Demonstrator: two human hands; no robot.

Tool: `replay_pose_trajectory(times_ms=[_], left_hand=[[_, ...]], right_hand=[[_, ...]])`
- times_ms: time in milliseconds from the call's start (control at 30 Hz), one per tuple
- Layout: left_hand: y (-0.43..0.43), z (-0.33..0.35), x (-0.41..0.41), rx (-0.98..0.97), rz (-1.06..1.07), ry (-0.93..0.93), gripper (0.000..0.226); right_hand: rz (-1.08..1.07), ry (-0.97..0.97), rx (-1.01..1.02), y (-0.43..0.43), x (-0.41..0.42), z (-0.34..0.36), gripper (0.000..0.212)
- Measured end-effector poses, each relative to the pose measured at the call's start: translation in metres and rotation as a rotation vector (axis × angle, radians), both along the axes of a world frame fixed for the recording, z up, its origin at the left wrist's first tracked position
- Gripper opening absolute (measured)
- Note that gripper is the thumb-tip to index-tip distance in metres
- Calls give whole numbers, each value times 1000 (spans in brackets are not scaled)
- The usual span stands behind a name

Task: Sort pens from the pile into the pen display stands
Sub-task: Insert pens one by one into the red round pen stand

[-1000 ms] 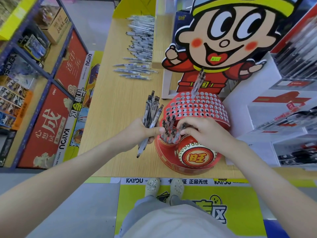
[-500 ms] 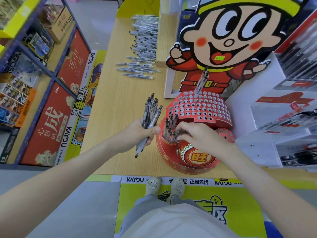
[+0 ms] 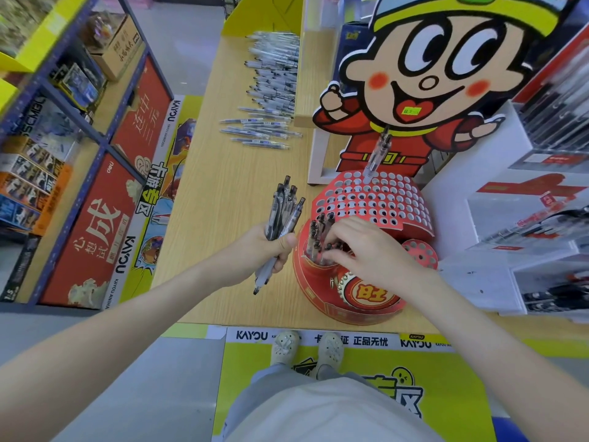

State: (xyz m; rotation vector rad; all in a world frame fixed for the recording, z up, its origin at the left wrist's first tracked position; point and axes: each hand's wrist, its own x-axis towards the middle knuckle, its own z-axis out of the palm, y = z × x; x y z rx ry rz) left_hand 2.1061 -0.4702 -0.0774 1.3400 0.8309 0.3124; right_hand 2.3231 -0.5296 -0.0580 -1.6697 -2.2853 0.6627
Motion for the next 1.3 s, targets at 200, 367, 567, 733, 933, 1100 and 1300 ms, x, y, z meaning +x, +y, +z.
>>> replay_pose_trajectory(times_ms=[200,367,567,733,933,1100,1300], left_hand=[[-1,20,11,75,-83,-52,44],[2,38,29,125,-112,-58,61],[7,47,34,137,-107,-37,62],[12,46,37,88,-62,10,50],[23,33,22,-12,89,-12,31],[24,27,22,-55,76,-29,30],[24,25,27,-28,90,-34,39]], right_hand=[[-194,465,-142,5,-6,31,25],[-255,696,-174,12,-17,44,9],[-343,1113,-190,13,0,45,16],[-428,1229,-158,12,16,47,12],[-471,924,43,8,57,48,26],[-248,422,-127,5,59,31,20],[-63,292,-213,10,48,18,14]])
